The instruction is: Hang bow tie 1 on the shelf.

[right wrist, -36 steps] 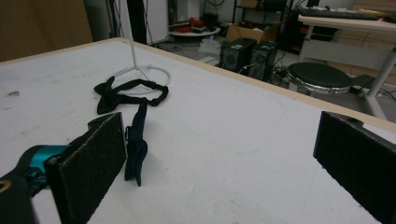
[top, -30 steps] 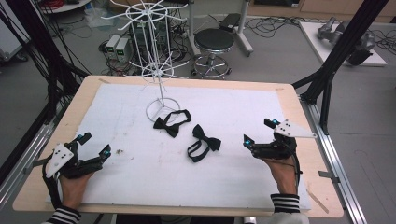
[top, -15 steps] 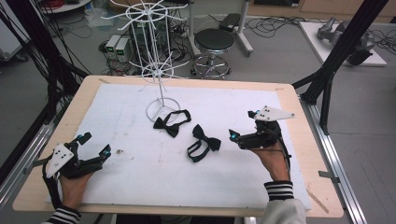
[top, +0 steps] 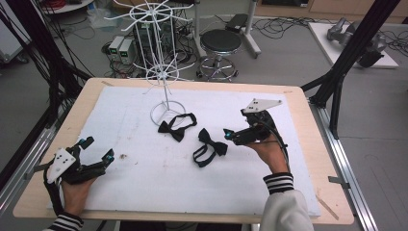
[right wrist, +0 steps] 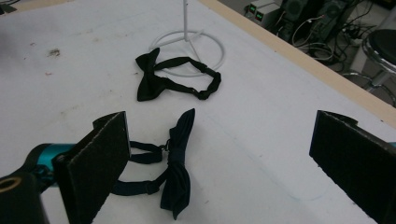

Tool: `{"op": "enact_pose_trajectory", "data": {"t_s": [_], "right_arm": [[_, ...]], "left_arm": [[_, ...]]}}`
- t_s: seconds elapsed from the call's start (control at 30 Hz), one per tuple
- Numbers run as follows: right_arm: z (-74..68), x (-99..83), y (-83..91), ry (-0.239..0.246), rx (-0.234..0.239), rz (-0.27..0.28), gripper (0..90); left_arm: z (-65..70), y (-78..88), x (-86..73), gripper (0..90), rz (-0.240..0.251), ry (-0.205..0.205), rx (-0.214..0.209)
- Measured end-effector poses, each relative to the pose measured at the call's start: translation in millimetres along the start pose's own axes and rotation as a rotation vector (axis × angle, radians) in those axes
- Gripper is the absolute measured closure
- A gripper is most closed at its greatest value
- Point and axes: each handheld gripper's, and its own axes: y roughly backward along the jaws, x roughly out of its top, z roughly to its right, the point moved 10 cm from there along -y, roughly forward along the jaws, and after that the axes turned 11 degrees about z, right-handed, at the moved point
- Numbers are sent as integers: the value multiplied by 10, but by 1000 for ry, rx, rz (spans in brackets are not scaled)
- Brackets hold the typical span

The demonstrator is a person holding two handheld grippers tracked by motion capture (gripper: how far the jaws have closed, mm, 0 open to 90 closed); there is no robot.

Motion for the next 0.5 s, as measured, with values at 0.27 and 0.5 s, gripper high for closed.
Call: {"op": "enact_pose_trajectory", "data": {"t_s": [0.27,0.5], "right_arm": [[-40,-26,-152,36,30,-90,45],[-83,-115,-285,29,58,-165,47]], "left_arm": [[-1,0,2,130,3,4,4],[-6,-1,-1,130,0,4,7]]}}
